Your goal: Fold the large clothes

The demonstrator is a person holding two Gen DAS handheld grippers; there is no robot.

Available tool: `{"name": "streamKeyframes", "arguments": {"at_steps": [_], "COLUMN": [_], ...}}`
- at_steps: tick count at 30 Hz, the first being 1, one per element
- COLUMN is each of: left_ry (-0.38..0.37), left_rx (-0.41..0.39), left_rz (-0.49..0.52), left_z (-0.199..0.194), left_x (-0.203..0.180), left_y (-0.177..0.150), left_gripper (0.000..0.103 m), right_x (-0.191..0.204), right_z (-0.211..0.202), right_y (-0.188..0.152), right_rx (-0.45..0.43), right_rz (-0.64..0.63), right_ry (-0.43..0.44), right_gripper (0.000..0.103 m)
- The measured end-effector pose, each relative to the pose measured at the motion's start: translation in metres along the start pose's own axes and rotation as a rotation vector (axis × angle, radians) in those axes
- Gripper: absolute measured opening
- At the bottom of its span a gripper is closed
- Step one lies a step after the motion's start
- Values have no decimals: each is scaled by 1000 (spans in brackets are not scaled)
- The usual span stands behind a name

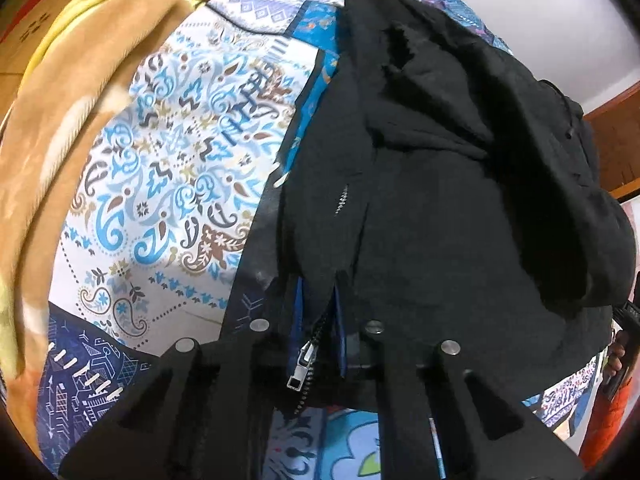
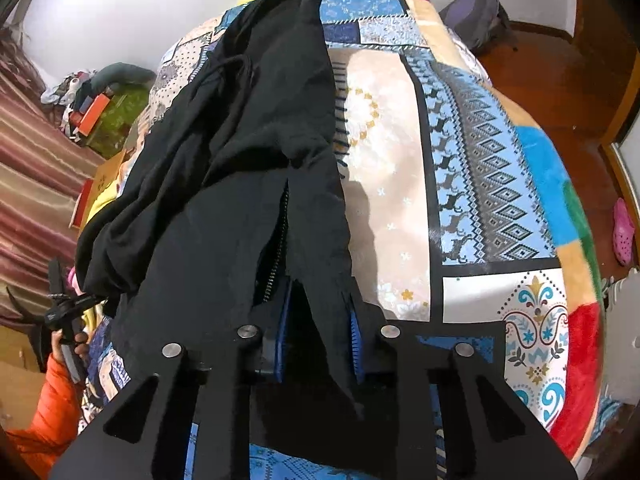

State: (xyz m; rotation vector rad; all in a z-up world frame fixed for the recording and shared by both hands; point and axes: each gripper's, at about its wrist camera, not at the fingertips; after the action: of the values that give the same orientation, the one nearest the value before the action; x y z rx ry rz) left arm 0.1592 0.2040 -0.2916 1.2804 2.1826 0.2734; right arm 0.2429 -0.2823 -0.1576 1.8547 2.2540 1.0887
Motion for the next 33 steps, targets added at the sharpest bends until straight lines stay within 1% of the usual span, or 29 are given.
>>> {"name": "streamKeyframes", "arguments": {"at_steps": [1, 2, 3, 5, 6, 7, 8, 9, 10, 11, 12, 13, 15, 17, 19, 21, 22, 24, 26, 27, 29, 31, 33], "left_ry": [-1, -2, 0, -2, 0, -1, -4, -15, -23, -40, -73, -99, -129, -189, -270, -314, -323, -284, -260, -261, -255, -225, -195], "left_rx": [0, 3, 7, 13, 12, 10, 9, 3, 0, -5, -13, -24, -71, -123, -167, -205, -229, -277, -293, -294, -298, -321, -334], "left_rz": [-8, -26, -41, -60, -47, -27, -10, 8, 13, 13, 7, 6, 18, 12, -8, -15, -19, 5, -1, -20, -43, -58, -83], "left_z": [1, 3, 4, 9, 9, 8, 10, 4, 6, 2, -5, -13, -30, -49, -67, -84, -92, -97, -92, -88, -84, -78, -65], "left_x": [2, 5, 9, 8, 3, -2, -5, -12, -20, -23, -29, -36, -50, -63, -75, -77, -79, -89, -91, -92, -91, -91, -82], "left_y": [-1, -1, -2, -3, -3, -2, 3, 5, 10, 17, 22, 28, 40, 55, 73, 94, 106, 132, 158, 168, 184, 200, 212], "left_gripper": [19, 24, 26, 26, 24, 21, 16, 13, 12, 11, 10, 9, 9, 9, 9, 9, 9, 9, 9, 9, 9, 9, 9], "right_x": [-2, -6, -11, -16, -15, -13, -10, -5, 3, 10, 17, 22, 32, 39, 46, 55, 61, 76, 85, 88, 88, 82, 75], "right_z": [0, -1, 0, 0, 0, -1, -3, -5, -7, -9, -12, -14, -22, -31, -37, -39, -37, -30, -18, -14, -4, 0, 7], "right_y": [0, 0, 0, 0, 0, 0, 0, 0, 1, 3, 6, 9, 18, 32, 49, 66, 75, 92, 111, 116, 135, 145, 155], "right_rx": [10, 19, 27, 37, 40, 32, 21, 9, -5, -16, -34, -48, -78, -110, -132, -147, -159, -177, -182, -188, -210, -231, -245], "right_rz": [3, 8, 30, 73, 85, 91, 87, 75, 54, 34, 18, 9, 2, 5, 15, -3, -33, -94, -112, -114, -96, -68, -38], "right_ry": [10, 20, 40, 62, 63, 65, 63, 48, 20, -1, -19, -20, -7, 17, 48, 63, 58, 30, 16, 12, 14, 14, 9], "right_gripper": [28, 29, 30, 31, 30, 25, 22, 16, 11, 9, 9, 8, 7, 6, 5, 4, 4, 4, 4, 4, 4, 3, 3]}}
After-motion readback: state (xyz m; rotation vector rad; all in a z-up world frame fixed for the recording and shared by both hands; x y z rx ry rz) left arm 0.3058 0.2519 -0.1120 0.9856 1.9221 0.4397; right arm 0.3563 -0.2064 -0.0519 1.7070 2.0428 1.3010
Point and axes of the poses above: each gripper's, at about its wrist camera, not at the fingertips, and z roughly the way its jaws point, x to its left, y to its top, and after that the axes turned 13 degrees about -x, right-handed
